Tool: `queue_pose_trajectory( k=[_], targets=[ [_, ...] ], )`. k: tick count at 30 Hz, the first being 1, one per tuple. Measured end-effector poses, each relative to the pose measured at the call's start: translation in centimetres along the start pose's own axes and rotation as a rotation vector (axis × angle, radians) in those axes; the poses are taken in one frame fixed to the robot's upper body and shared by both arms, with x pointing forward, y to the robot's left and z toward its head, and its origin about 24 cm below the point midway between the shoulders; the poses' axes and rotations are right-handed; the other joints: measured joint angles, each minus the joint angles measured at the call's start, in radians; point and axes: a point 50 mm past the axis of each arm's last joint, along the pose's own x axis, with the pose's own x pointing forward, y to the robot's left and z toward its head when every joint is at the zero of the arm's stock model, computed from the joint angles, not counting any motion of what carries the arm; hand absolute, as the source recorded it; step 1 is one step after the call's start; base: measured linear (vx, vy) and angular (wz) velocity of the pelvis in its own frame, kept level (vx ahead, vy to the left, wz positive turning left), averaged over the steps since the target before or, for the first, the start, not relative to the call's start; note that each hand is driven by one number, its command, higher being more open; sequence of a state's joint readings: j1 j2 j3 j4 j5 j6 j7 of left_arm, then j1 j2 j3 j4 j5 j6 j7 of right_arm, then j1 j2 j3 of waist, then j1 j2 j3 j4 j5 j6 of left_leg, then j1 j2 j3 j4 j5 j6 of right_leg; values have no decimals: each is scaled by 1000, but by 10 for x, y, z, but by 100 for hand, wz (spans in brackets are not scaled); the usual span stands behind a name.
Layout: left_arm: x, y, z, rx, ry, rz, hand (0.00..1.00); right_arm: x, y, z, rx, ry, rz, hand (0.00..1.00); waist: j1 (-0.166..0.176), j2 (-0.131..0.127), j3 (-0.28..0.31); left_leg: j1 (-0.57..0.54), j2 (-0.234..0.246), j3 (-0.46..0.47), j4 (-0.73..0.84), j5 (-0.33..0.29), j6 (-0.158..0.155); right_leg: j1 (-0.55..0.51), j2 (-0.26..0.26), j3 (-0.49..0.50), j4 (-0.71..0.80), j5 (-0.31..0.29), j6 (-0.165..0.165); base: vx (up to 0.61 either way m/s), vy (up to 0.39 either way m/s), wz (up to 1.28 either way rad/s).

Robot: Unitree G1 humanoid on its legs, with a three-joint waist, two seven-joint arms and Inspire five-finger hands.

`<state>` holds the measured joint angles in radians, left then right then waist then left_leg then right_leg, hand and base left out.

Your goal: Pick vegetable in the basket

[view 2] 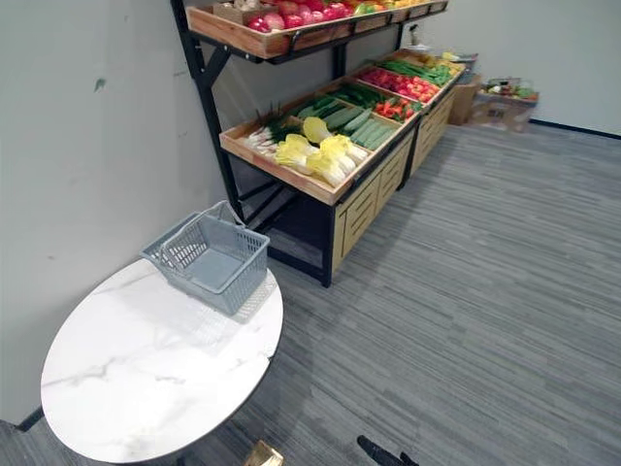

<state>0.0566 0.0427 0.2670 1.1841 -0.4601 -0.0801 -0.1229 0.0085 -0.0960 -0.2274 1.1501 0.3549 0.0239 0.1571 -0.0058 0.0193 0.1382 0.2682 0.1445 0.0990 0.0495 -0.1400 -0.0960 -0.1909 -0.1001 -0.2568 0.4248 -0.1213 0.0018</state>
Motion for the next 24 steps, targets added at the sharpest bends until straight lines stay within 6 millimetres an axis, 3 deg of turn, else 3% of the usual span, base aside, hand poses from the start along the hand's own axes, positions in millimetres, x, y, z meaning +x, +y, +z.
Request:
queue_pose_trajectory(
  k=[3, 5, 6, 8, 10, 11, 12, 14, 15, 19, 22, 24],
  targets=[
    [-1, 3, 3, -25, -18, 7, 100, 1, 4, 0, -22, 27, 8, 100, 1, -10, -2, -13, 25, -7, 61, 3, -3, 36, 8, -27, 2, -76, -12, 227, -244, 31],
    [-1, 5, 6, -43, -34, 8, 100, 0, 2, -7, -30, 58, -3, 100, 1, -17, -22, -104, 47, -34, 277, -11, -7, 100, 28, -50, -67, -90, -14, 218, -270, 32],
    [-1, 2, 10, -42, -52, -10, 100, -1, 0, -9, -62, 65, -6, 100, 1, -8, -27, -219, 90, -35, 516, -11, -9, 147, 60, -63, -118, -91, -19, 205, -243, 23],
    [-1, 0, 12, -50, -68, -22, 100, -1, -1, -9, -95, 85, -9, 100, 6, 14, -35, -357, 161, -24, 824, -12, -6, 230, 112, -71, -171, -82, -42, 241, -149, 0],
    [-1, 2, 14, -59, -78, -16, 100, -1, -1, -14, -95, 111, -9, 100, 10, 7, -33, -382, 158, 24, 863, -49, -11, 302, 118, -65, -212, -81, -46, 252, -35, -18],
    [-1, 4, 15, -59, -80, -11, 100, -2, -2, -18, -104, 132, -5, 100, 13, -6, -30, -395, 126, 118, 764, -87, -5, 362, 98, -62, -254, -79, -43, 304, 27, -17],
    [-1, 4, 15, -59, -81, -11, 100, -2, -2, -18, -105, 132, -4, 100, 14, -9, -28, -398, 112, 150, 707, -88, 0, 374, 89, -64, -266, -77, -40, 340, 66, -10],
    [-1, 3, 13, -59, -77, -13, 100, -2, -3, -18, -97, 132, -9, 100, 14, -11, -25, -411, 70, 227, 478, -47, 23, 401, 70, -73, -289, -75, -19, 254, 110, 10],
    [0, 3, 13, -54, -70, -11, 100, -2, -3, -19, -81, 131, -13, 100, 15, -16, -22, -408, 36, 265, 354, 2, 83, 408, 61, -76, -291, -79, 2, 230, 123, 24],
    [-1, 12, 19, 10, -59, -3, 100, -1, 8, -29, -39, 134, -5, 100, 15, -88, -11, -306, -103, 253, 87, 118, 117, 406, -17, -94, -287, -62, 33, 265, 117, 47],
    [-2, 15, 15, 38, -40, 4, 100, -3, 4, -32, 44, 113, -34, 100, 14, -89, -9, -252, -130, 249, -2, 158, 134, 421, -32, -93, -262, -39, 58, 182, 118, 33],
    [-2, 14, 14, 55, -35, -3, 100, -4, 3, -34, 66, 106, -41, 100, 14, -87, -10, -213, -139, 252, -68, 182, 117, 422, -31, -91, -250, -34, 60, 105, 75, 15]
  ],
)
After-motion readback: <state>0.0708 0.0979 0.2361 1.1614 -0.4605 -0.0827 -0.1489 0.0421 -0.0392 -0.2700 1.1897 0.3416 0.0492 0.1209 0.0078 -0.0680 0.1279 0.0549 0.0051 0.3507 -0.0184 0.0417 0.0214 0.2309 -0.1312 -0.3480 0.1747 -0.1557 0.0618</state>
